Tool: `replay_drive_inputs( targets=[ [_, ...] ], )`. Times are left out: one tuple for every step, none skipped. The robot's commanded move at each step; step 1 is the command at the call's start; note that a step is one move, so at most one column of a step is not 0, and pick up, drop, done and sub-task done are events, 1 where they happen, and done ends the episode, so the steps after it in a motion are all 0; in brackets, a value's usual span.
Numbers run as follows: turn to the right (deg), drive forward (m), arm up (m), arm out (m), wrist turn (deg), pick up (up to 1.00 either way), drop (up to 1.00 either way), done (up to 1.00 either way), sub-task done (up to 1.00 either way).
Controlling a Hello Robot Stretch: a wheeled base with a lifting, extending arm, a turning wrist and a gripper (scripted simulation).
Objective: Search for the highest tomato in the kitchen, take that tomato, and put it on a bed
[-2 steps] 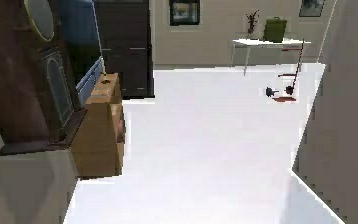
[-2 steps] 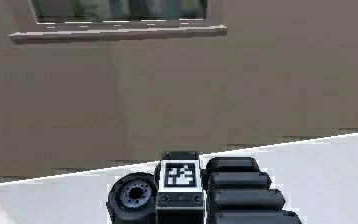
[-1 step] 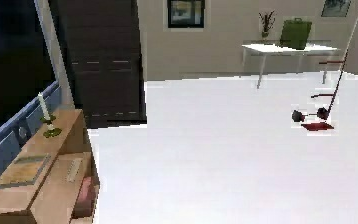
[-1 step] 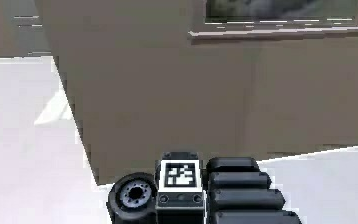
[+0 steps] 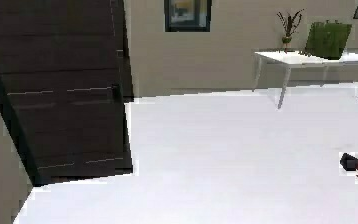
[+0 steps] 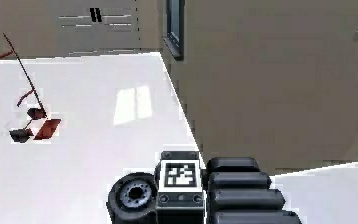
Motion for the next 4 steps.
replay_drive_inputs(
  targets=[
    [0.0, 1.0, 0.0, 0.0, 0.0, 0.0, 0.0, 0.0, 0.0],
    [0.0, 0.45, 0.0, 0.0, 0.0, 0.0, 0.0, 0.0, 0.0],
    [-12.0, 0.0, 0.0, 0.0, 0.0, 0.0, 0.0, 0.0, 0.0],
    [0.0, 0.55, 0.0, 0.0, 0.0, 0.0, 0.0, 0.0, 0.0]
  ],
)
